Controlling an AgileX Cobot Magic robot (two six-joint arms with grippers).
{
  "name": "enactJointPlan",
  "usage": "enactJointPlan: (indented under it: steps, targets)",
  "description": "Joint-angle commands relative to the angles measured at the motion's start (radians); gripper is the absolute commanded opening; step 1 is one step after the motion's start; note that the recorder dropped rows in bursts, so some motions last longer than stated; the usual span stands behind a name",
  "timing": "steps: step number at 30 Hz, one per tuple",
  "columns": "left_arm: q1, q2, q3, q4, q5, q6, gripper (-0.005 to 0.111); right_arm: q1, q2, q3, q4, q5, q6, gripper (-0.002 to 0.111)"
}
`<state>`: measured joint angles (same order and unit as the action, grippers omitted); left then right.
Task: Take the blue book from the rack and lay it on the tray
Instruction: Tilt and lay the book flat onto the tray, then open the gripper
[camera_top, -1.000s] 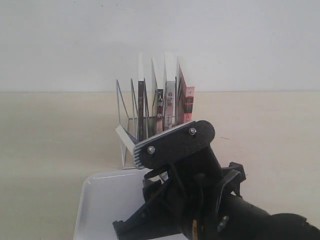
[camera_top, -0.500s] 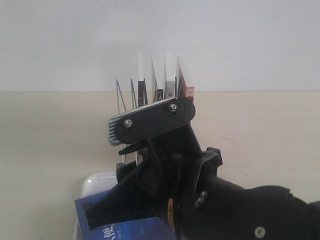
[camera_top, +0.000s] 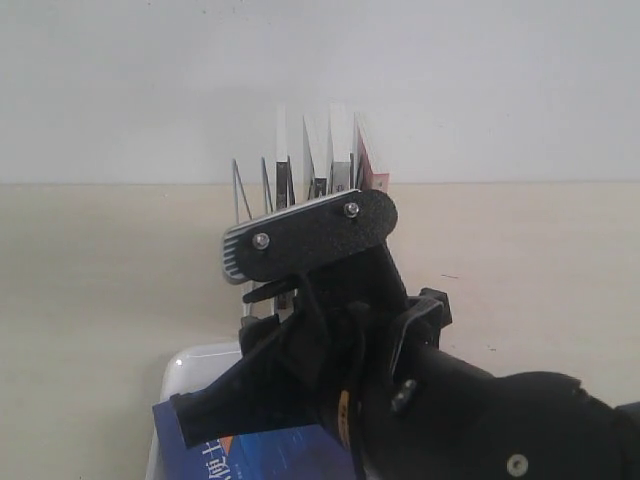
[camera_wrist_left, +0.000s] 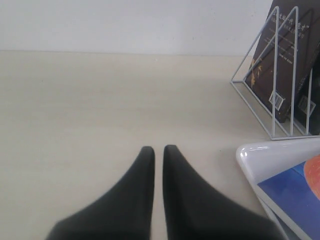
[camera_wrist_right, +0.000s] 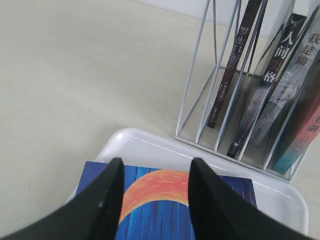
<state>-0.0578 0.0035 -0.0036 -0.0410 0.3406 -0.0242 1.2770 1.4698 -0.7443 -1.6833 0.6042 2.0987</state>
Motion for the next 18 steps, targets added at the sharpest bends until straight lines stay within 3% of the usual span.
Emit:
enactJointPlan:
  steps: [1, 4, 5, 7, 11, 18]
  targets:
    - [0.004, -0.004, 0.004, 0.001, -0.004, -0.009, 0.006, 0.001, -0.006, -0.006, -0.007, 0.012, -0.003, 0.040]
    - [0.004, -0.004, 0.004, 0.001, -0.004, -0.009, 0.006, 0.001, -0.015, -0.006, 0.005, 0.012, -0.074, 0.033]
    - [0.004, -0.004, 0.004, 0.001, -0.004, -0.009, 0.006, 0.001, -0.027, -0.006, 0.026, 0.018, -0.140, 0.015]
    - [0.004, -0.004, 0.004, 0.001, -0.004, -0.009, 0.006, 0.001, -0.040, -0.006, 0.012, 0.032, -0.151, 0.000]
    - [0.004, -0.004, 0.004, 0.001, -0.004, -0.009, 0.006, 0.001, -0.042, -0.006, -0.003, 0.034, -0.259, 0.000]
    - [0.004, -0.004, 0.004, 0.001, -0.004, -0.009, 0.006, 0.001, -0.042, -0.006, 0.093, 0.028, -0.248, 0.000]
